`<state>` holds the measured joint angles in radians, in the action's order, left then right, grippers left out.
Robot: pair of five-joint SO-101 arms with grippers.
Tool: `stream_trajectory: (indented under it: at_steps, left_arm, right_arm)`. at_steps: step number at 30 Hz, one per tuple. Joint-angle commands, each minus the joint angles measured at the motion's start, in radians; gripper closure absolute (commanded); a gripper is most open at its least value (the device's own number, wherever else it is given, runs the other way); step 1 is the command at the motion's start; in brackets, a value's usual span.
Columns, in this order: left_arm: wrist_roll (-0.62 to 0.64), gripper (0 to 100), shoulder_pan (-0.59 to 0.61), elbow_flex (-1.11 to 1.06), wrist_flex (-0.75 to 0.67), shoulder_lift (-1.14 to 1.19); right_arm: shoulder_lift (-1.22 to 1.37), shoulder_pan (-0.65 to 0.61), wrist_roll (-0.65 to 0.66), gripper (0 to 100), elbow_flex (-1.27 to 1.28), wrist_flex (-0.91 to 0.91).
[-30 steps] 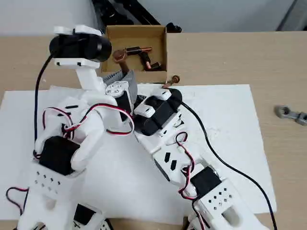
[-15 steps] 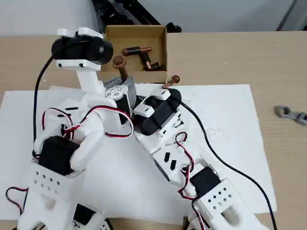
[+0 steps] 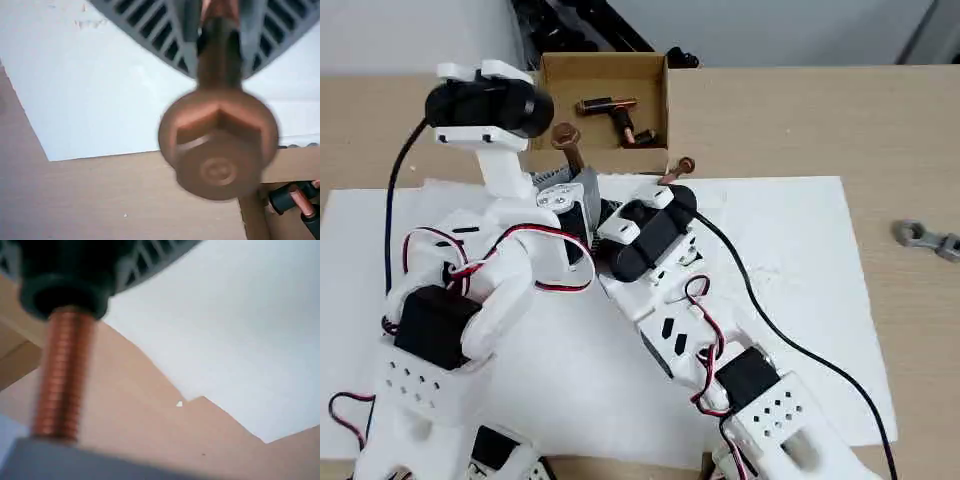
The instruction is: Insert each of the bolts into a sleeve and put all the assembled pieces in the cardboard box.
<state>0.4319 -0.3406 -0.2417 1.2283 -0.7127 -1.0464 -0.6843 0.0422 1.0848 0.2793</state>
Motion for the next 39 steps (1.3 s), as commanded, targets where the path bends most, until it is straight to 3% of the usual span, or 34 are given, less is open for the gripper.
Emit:
stream_trajectory:
  at_steps: [1,29,39]
  left_arm:
    - [0.006,99,-0.008,0.036,0.006,-0.006]
    - [0.005,99,-0.066,0.036,0.008,-0.006]
    - [0.003,85,-0.066,0.038,0.049,-0.008]
  right_arm:
    - [0.001,-0.002,-0.006,99.7,-0.014,-0.025]
    - [0.001,-0.002,-0.006,99.7,-0.017,-0.025]
    - [0.001,-0.002,-0.006,99.7,-0.018,-0.024]
